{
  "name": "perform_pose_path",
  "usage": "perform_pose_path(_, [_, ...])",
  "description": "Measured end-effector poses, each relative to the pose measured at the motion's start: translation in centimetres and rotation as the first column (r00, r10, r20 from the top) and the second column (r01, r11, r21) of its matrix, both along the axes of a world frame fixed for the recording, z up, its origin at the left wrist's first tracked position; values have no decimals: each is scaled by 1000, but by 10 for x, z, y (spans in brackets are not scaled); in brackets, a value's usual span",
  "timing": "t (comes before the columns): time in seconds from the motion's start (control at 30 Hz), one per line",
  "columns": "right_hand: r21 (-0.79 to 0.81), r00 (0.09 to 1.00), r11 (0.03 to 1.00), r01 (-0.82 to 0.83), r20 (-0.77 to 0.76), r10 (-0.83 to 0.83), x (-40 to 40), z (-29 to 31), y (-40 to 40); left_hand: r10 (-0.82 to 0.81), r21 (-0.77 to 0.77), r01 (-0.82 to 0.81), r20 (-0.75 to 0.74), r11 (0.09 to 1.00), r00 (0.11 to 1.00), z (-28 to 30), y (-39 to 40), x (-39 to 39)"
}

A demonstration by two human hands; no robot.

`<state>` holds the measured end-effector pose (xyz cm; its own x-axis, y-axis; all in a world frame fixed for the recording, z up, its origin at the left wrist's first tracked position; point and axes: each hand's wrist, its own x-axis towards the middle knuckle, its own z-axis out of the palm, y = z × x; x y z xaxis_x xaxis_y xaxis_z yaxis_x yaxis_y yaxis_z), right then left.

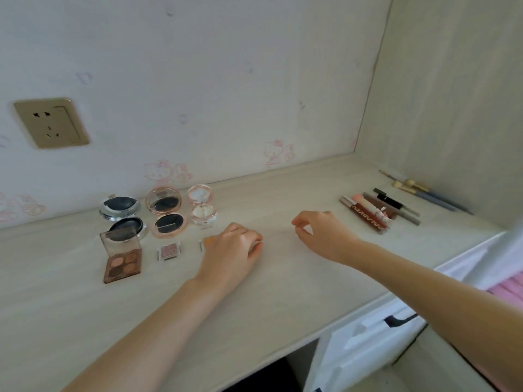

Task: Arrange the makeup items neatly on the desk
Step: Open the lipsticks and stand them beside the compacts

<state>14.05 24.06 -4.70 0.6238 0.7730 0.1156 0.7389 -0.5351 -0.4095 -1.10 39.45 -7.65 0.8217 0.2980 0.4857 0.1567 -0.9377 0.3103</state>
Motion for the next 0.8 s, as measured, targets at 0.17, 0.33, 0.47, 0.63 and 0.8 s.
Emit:
perform_pose_path(0.17, [-15, 998, 999, 41, 38, -41, 20, -2, -45, -89, -38, 89, 0, 995, 996, -6, -28, 34])
perform_pose_path(0.33, [-37, 990, 993, 115, 86, -111, 44, -6, -85, -153, -39, 154, 24, 987, 988, -8, -53, 69])
perform_pose_path(0.47, [-32, 982, 984, 173, 76, -170, 64, -8, -107, -189, -41, 188, 0, 981, 982, -9, -68, 99])
perform_pose_path(0.63, [22, 969, 978, 209, 129, -210, 85, -7, -126, -231, -13, 231, -8, 973, 973, -5, -82, 136])
perform_pose_path(0.8, [34, 959, 972, 231, 160, -234, 103, -4, -138, -257, 67, 259, -35, 964, 966, 8, -94, 174])
